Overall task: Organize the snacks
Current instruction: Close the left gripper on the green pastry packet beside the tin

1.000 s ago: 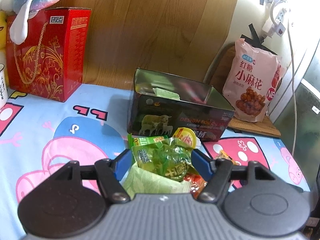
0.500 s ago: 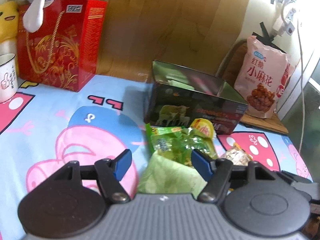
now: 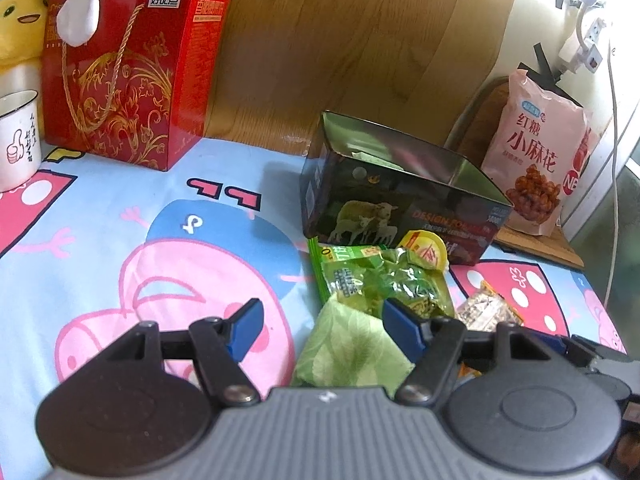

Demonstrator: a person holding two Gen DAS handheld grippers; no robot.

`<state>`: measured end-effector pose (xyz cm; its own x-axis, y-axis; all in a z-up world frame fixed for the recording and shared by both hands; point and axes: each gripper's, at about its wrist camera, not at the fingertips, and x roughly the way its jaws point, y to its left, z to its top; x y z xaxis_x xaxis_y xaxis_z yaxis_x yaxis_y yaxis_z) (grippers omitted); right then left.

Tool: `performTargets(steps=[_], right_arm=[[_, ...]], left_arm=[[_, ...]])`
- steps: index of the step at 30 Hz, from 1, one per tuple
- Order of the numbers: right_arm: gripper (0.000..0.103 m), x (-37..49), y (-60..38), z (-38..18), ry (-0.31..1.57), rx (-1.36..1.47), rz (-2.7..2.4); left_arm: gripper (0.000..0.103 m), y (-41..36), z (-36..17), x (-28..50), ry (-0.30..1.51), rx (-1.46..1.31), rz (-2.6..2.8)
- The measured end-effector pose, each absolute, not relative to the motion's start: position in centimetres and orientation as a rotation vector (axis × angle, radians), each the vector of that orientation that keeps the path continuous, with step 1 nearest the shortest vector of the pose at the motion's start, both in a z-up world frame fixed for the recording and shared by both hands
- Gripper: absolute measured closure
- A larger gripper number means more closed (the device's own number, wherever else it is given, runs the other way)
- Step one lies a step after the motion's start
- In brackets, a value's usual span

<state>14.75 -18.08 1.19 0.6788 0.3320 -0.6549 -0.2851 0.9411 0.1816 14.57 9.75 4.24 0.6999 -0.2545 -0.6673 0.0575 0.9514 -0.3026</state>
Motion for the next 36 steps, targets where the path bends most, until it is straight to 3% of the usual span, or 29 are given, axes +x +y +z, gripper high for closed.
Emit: performTargets(steps=[12, 18, 27, 36], right_arm=[[0.011, 14.9, -17.7, 1.2, 0.746, 0.059, 0.344], [0.012, 13.8, -19.0, 1.2, 0.698, 0.210, 0.518], [0.030, 12.9, -16.0, 1.2, 0.712, 0.134, 0.665], [0.030, 11.7, -17.5, 2.5, 0.589, 0.111, 0.571]], left_arm=[[0.036, 10.4, 3.7, 14.7, 0.780, -0.283, -0.176], [0.030, 11.6, 3.5, 14.7, 0.781, -0.320, -0.186], [0.027, 12.7, 1.4, 15.4, 0.821, -0.398, -0.261], [0.026, 13.4, 1.4, 15.8, 0.801, -0.418, -0.279]])
